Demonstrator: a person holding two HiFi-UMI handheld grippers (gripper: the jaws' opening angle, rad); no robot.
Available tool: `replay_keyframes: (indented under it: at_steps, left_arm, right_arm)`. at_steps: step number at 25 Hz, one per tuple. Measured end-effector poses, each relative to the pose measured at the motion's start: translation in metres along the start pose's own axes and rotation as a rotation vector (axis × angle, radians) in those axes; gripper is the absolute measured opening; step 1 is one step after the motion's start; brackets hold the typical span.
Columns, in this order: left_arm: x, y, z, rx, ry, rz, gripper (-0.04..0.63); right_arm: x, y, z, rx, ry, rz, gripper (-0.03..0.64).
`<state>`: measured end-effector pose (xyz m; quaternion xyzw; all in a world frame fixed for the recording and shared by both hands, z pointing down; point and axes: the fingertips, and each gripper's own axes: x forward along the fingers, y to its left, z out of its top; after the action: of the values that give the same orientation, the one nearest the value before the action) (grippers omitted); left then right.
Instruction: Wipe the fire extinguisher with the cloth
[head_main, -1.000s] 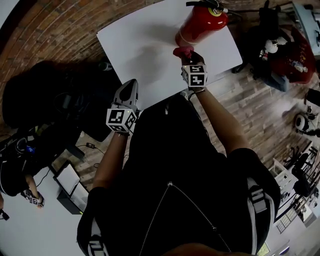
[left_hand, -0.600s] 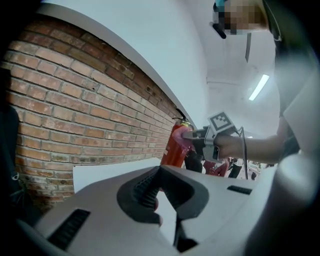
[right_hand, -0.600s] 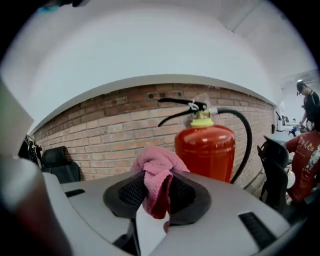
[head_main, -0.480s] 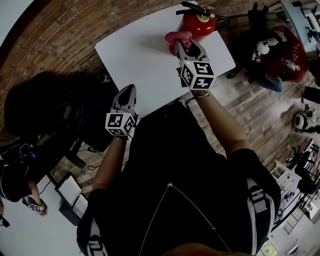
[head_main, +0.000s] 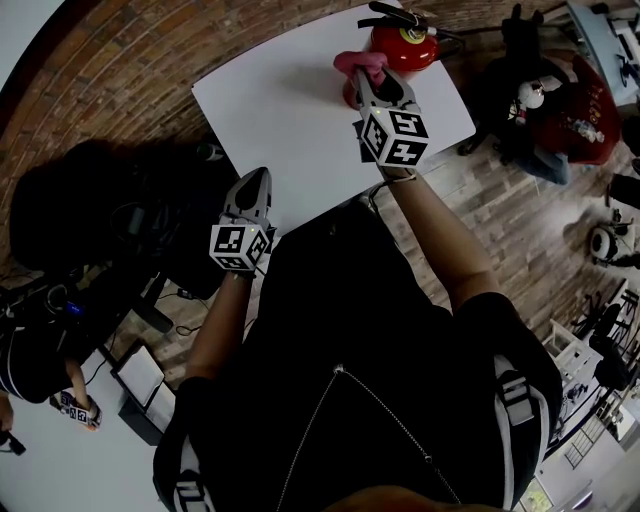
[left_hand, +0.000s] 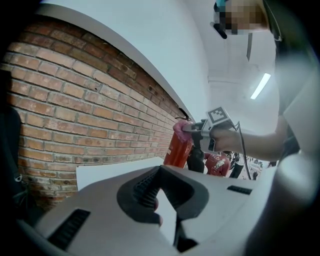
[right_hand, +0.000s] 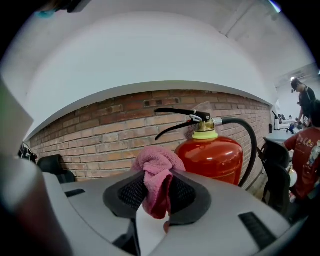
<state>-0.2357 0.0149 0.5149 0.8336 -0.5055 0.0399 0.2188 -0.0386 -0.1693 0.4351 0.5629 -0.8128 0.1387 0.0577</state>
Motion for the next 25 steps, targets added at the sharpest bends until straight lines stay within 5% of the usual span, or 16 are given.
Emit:
replay_keyframes:
  at_steps: [25]
  left_arm:
    - [-0.009,0.014,-0.015,-0.014,0.048,0.057,0.017]
  right_arm:
    - [0.030,-0.016,-0.085,0.016,0.106,-0.012,0.118]
